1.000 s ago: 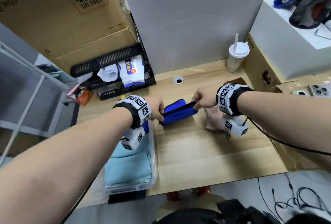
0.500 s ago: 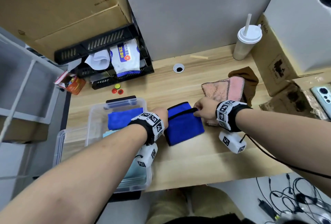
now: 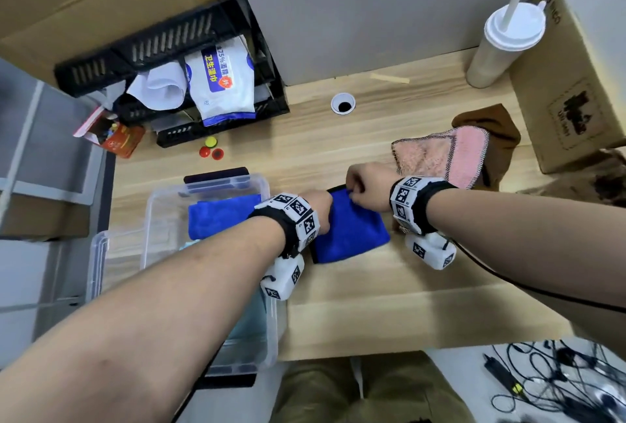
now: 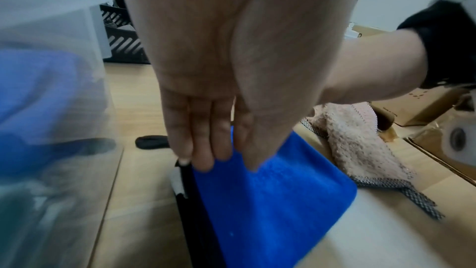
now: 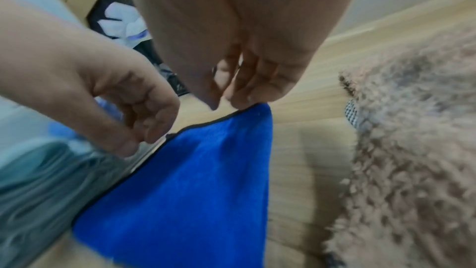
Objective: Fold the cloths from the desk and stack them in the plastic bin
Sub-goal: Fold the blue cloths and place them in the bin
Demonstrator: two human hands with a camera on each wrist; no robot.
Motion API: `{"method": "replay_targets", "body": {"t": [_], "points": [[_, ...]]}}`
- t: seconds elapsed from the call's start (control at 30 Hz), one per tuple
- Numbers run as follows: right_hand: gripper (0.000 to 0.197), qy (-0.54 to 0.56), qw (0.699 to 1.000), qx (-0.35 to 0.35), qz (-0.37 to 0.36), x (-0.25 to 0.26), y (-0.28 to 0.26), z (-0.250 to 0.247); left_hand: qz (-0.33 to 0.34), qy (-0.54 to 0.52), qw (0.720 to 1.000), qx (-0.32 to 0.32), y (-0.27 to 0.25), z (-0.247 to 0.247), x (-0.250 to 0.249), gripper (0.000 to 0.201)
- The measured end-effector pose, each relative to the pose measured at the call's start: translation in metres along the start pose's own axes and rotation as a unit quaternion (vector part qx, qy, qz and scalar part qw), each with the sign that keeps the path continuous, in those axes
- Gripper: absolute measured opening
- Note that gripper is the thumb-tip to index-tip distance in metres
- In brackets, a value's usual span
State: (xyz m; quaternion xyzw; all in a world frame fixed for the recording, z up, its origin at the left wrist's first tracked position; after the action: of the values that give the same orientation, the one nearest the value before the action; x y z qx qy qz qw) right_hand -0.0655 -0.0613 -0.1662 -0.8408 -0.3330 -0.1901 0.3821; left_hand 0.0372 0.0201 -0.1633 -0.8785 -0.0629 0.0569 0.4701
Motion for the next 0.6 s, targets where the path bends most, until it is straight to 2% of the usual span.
{"method": "replay_targets", "body": {"t": [0.07,0.13,0.23,0.3,0.37,0.43,0.5,0.57,0.6], "points": [[0.018,-0.024,0.995,0.099,-0.021,0.002,-0.008,0.015,0.023,0.025,0.999,0.037,0.000,0.013,-0.009,0.009],[0.037,-0.094,0.980,0.175,-0.027,0.000,-0.017,0.028,0.028,0.040,0.997,0.057,0.001,0.025,-0.013,0.021],[0.069,-0.224,0.954,0.196,-0.045,-0.005,-0.022,0.040,0.024,0.050,0.997,0.059,0.003,0.034,-0.013,0.034],[0.076,-0.301,0.933,0.181,-0.080,-0.005,-0.027,0.047,0.017,0.054,0.997,0.055,0.001,0.035,-0.016,0.031],[0.064,-0.360,0.914,0.149,-0.111,-0.002,-0.035,0.054,0.011,0.060,0.997,0.048,-0.002,0.035,-0.018,0.029],[0.038,-0.385,0.908,0.108,-0.123,0.000,-0.040,0.057,0.005,0.047,0.998,0.049,-0.002,0.039,-0.019,0.032],[0.023,-0.393,0.907,0.090,-0.121,0.001,-0.044,0.059,-0.004,0.022,0.999,0.040,-0.002,0.043,-0.018,0.035],[0.020,-0.366,0.921,0.076,-0.111,-0.001,-0.046,0.061,-0.004,-0.002,1.000,0.025,-0.003,0.047,-0.018,0.047],[0.020,-0.328,0.937,0.060,-0.100,-0.002,-0.047,0.059,-0.001,-0.010,1.000,0.017,-0.004,0.048,-0.018,0.056]]}}
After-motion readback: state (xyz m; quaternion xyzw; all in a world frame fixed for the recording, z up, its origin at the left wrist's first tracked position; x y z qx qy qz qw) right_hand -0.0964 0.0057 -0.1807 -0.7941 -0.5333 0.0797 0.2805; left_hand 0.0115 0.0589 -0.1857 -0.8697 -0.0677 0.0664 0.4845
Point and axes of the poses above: each hand's wrist, its own y-axis towards the middle knuckle, its own z-axis out of the palm, x = y × z, the point moved 5 cm from there along y, towards the middle knuckle, and after that the axes turned 6 degrees about x, right-handed, at the moved point
